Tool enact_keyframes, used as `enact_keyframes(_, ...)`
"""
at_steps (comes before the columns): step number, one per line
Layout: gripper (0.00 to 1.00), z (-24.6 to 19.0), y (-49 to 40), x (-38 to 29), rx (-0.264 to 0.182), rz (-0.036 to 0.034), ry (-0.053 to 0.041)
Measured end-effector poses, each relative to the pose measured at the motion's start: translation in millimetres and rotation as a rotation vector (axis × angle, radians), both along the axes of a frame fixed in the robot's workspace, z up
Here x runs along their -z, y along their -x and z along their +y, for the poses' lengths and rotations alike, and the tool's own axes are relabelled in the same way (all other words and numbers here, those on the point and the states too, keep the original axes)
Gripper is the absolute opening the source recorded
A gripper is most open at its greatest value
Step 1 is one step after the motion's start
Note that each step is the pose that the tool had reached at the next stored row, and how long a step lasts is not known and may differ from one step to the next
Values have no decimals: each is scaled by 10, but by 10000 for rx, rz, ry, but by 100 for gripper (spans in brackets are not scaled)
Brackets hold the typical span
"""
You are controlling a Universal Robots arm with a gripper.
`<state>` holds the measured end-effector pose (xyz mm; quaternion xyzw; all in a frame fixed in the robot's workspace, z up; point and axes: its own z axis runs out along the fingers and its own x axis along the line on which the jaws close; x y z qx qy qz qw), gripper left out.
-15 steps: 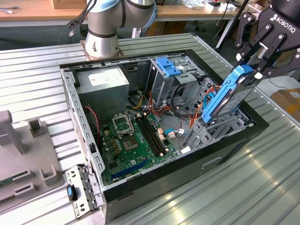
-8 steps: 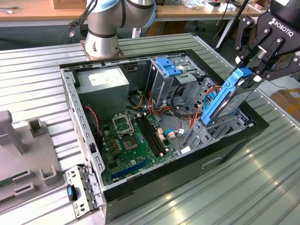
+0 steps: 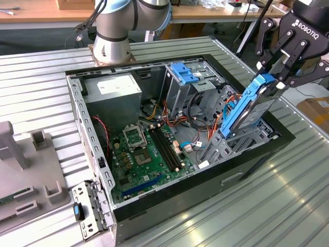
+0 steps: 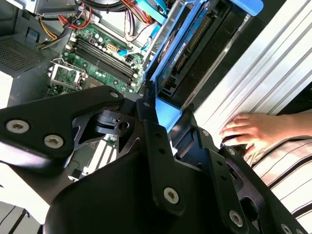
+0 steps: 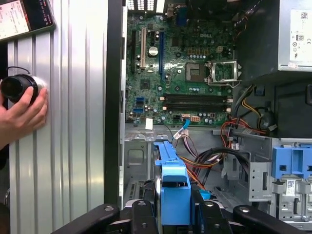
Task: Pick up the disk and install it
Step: 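Pick up the disk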
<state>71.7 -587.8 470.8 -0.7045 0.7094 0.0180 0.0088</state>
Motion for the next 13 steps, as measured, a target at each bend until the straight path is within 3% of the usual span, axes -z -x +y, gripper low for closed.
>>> enact_keyframes(4, 37, 31, 0, 2, 1, 0, 26)
enact_keyframes(8, 37, 62, -1, 15, 0, 0, 150)
enact_keyframes(13, 37, 84, -1, 44, 0, 0, 157)
